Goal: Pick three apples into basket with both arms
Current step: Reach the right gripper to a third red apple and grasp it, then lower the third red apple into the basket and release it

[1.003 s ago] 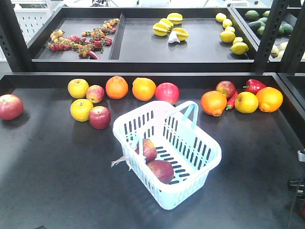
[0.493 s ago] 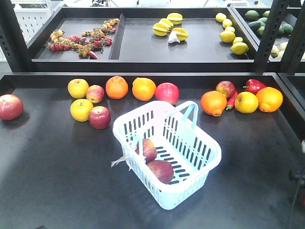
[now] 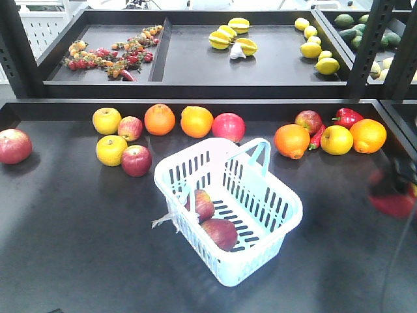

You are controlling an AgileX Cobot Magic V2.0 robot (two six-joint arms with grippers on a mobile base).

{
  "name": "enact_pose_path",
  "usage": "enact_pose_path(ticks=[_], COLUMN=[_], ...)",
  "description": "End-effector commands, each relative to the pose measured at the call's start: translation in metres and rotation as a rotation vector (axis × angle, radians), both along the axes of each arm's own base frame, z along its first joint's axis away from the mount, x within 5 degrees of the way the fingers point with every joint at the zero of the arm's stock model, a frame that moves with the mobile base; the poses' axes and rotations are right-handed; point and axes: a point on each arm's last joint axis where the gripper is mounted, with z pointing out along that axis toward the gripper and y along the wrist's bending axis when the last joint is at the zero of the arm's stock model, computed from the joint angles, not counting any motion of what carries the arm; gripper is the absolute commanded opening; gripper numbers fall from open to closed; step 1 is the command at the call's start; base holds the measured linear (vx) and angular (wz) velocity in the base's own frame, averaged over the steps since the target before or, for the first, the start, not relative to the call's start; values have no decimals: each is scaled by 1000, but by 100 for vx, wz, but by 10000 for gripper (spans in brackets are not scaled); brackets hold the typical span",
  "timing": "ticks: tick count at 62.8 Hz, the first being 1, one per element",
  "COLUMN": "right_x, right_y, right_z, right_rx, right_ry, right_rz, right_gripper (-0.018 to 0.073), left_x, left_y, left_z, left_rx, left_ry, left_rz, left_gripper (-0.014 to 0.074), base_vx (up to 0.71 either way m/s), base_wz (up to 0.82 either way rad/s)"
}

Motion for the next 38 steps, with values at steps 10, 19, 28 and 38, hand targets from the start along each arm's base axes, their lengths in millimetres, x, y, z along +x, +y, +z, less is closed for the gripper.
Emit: enact_pose_path(ticks=[10, 19, 28, 38], right_x=[4, 15, 27, 36], right_y=[88, 131, 165, 191], right_z=[42, 24, -8, -29], right_rx=[148, 138, 115, 116], right_ry=[-247, -243, -206, -147], right_rz=[218, 292, 341, 423], right_gripper=[-4, -3, 10, 127], left_x=[3, 3, 3, 3], left_y=[1, 1, 1, 1], left_z=[10, 10, 10, 10], left_rx=[-45, -45, -45, -45], left_ry=[-4, -4, -4, -4], left_rz=[30, 30, 30, 30], left_gripper=[-7, -7, -7, -7], base_vx=[0, 0, 0, 0], base_wz=[0, 0, 0, 0])
